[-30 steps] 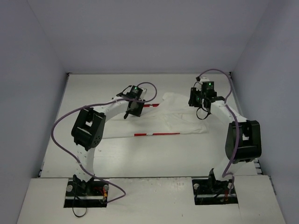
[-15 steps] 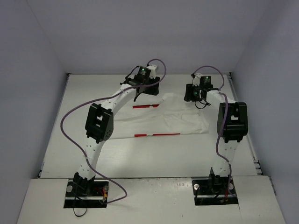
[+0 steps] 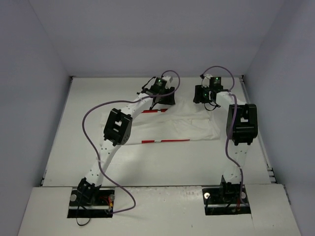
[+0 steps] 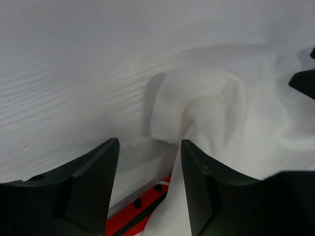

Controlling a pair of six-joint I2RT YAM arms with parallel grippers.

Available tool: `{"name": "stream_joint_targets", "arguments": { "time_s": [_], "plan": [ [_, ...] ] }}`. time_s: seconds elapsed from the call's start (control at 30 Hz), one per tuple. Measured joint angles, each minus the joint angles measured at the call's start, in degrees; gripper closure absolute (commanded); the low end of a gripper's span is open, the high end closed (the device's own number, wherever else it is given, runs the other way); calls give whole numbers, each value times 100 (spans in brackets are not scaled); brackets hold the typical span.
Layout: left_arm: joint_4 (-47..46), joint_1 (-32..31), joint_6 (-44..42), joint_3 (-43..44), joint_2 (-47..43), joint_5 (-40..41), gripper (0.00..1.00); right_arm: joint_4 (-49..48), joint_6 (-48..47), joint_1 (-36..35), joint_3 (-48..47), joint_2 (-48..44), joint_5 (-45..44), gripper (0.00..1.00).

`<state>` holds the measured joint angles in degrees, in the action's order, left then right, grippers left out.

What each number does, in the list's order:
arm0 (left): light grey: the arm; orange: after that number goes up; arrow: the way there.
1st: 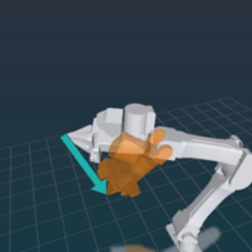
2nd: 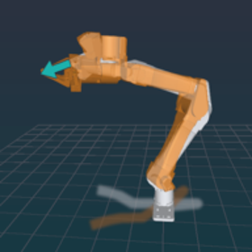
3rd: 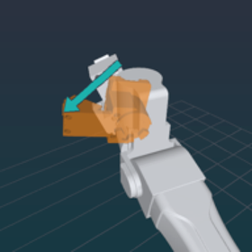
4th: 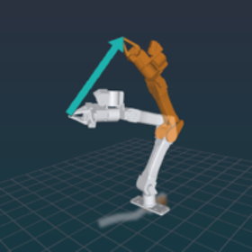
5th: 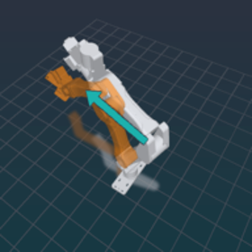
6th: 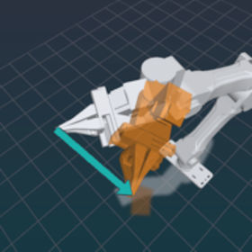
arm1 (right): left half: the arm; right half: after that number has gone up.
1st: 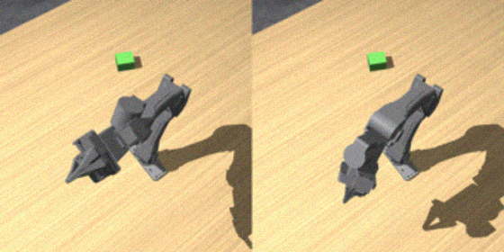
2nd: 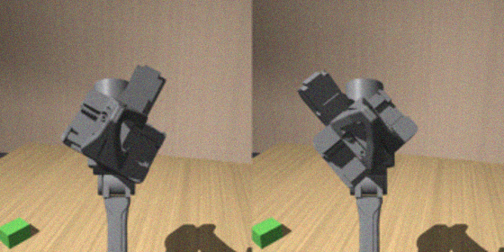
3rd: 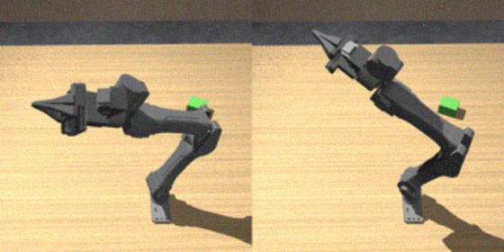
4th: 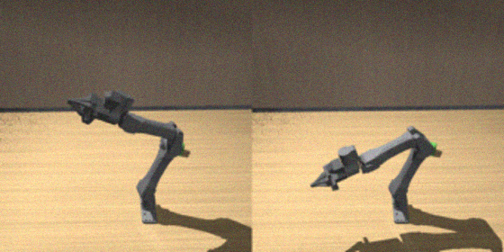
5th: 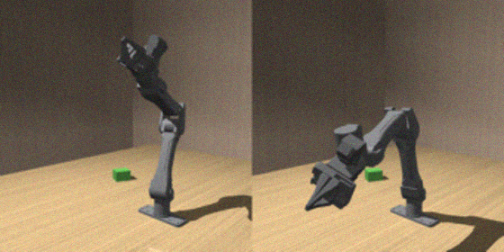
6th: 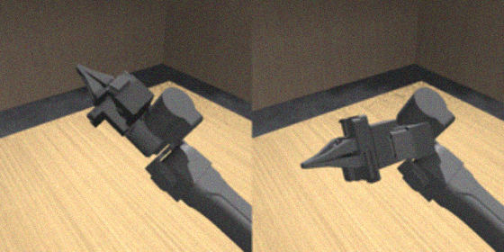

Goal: Fold and stack the t-shirts
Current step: Fold the other side of the tshirt into a rectangle

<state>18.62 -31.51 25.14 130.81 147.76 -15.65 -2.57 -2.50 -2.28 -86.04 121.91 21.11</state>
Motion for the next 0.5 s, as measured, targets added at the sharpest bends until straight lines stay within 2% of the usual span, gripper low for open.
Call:
{"name": "stream_joint_targets", "arguments": {
  "time_s": [0.1,0.17,0.3,0.33,0.4,0.5],
  "plan": [
    [-229,0,83,2,66,-20,51,-4,-49,6,-77,32,55,53],
    [-305,0,155,14,100,-17,55,-3,-61,10,-143,93,84,53],
    [-456,-2,295,59,193,24,78,4,-64,30,-262,236,115,52],
    [-488,-2,324,65,213,24,91,4,-63,38,-285,269,126,52],
    [-553,-7,366,78,257,24,99,4,-64,44,-316,324,128,52],
    [-610,-35,403,78,298,20,100,10,-70,45,-366,422,131,52]
  ]
}}
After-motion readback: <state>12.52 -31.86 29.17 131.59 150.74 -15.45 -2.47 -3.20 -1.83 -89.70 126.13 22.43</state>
